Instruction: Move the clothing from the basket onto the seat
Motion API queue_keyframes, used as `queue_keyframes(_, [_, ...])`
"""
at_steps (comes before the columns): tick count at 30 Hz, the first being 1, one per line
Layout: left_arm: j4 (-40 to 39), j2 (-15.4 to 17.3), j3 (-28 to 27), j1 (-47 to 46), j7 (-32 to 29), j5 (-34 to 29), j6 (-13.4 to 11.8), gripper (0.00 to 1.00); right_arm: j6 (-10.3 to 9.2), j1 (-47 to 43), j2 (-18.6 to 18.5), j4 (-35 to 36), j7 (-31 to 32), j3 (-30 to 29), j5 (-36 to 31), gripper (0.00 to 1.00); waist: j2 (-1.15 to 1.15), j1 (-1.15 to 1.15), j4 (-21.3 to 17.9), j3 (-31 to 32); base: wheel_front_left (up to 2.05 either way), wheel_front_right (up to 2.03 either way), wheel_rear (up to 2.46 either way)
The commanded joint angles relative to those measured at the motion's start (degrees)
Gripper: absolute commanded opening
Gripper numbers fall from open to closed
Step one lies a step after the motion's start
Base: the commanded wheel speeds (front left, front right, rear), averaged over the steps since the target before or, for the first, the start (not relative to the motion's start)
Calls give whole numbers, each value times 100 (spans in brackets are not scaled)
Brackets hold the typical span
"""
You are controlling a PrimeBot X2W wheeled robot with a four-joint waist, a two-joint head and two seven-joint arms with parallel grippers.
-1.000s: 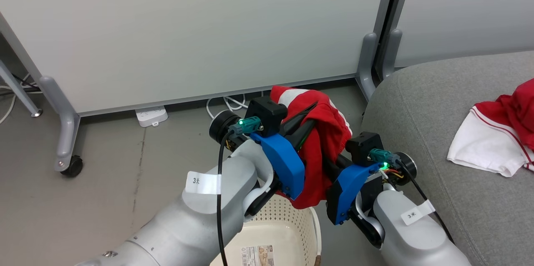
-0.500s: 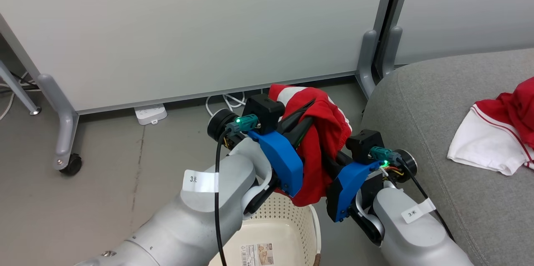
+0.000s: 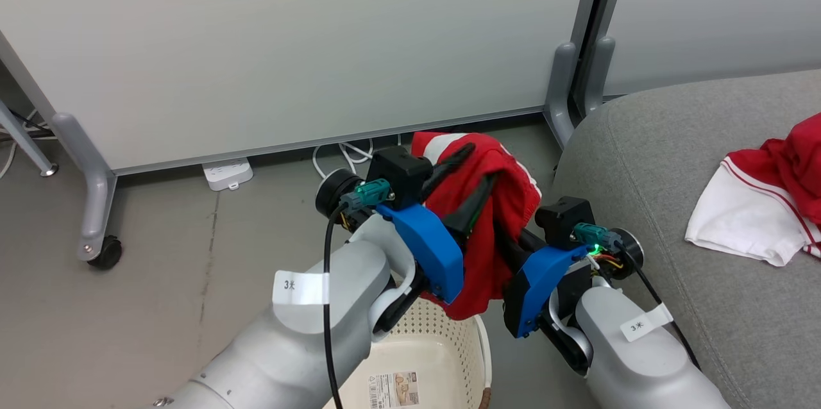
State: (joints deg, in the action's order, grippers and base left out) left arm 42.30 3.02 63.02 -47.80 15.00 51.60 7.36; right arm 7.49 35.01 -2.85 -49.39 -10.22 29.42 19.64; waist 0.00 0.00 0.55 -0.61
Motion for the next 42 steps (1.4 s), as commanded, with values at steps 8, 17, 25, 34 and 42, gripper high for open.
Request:
queue_keyframes(8, [-895, 389, -811, 1014, 25, -687, 5, 100, 1, 85, -7, -14, -106, -159, -32, 0, 0, 0, 2, -91, 0, 0, 0])
queue_keyframes(17, [-1726, 800, -1833, 2124, 22, -1593, 14, 100, 1, 55, -7, -39, -148, -353, -108, 0, 0, 0, 38, -147, 0, 0, 0])
queue_keyframes(25, [-2029, 926, -2685, 2862, 22, -2076, 16, 100, 1, -15, -7, -60, -179, -486, -142, 0, 0, 0, 71, -121, 0, 0, 0])
queue_keyframes(34, [-2148, 915, -3228, 3378, 23, -2365, 17, 100, 1, -102, -7, -76, -196, -598, -187, 0, 0, 0, 115, -51, 0, 0, 0])
queue_keyframes(42, [-2118, 888, -3248, 3463, 23, -2441, 17, 100, 1, -144, -6, -39, -167, -607, -200, 0, 0, 0, 91, -47, 0, 0, 0])
